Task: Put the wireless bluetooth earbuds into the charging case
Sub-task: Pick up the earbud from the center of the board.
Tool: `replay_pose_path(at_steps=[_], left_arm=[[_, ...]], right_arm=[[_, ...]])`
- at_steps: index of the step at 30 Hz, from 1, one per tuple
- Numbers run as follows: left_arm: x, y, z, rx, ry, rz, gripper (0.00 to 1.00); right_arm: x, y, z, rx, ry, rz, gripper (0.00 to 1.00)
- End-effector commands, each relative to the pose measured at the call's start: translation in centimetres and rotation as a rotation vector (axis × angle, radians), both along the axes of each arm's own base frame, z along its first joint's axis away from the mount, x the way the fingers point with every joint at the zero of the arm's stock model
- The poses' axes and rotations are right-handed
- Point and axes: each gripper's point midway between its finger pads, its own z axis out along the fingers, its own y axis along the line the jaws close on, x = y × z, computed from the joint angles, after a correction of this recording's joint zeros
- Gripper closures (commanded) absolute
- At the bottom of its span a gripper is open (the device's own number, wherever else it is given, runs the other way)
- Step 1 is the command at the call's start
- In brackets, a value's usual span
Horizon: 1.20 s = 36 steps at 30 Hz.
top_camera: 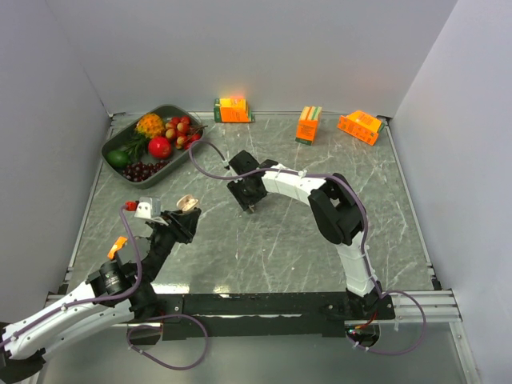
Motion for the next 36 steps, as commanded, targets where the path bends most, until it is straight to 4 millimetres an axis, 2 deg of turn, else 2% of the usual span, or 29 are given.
replay_pose_path(at_steps=[1,5,13,20,25,28,36], left_arm=[[-0.3,0.2,2.2,-0.048,-0.032,-0.007,0.99],[-0.3,0.2,2.3,-0.051,-0.032,-0.005,0.99],[-0.4,0.1,2.2,-0.051,-0.032,-0.008,0.99],[-0.4,0.1,2.1,-0.051,-0.030,-0.010,0.99],[-0.4,0.1,2.2,-0.053,-0.030,-0.010,0.99],[-0.4,0.1,2.2,-0.054,-0.030,-0.009,0.99],[-0.3,0.2,2.2,-0.060,-0.030,-0.001,0.99]], right_arm=[[0.2,0.3,0.1,-0.006,-0.005,0.004,0.47],[-0.1,-0.1,-0.3,-0.012,0.006,-0.004,0.54],[-0.6,-0.5,-0.2,-0.010,0.010,-0.014,0.60],[-0.8,-1.0,0.1,-0.021,0.001,-0.037,0.78],[-0.6,-1.1,1.1,-0.005,-0.017,-0.051,0.87],[-0.6,-1.0,1.9,0.009,-0.028,-0.061,1.00],[-0.6,-1.3,4.6,0.058,-0.075,-0.115,1.00]])
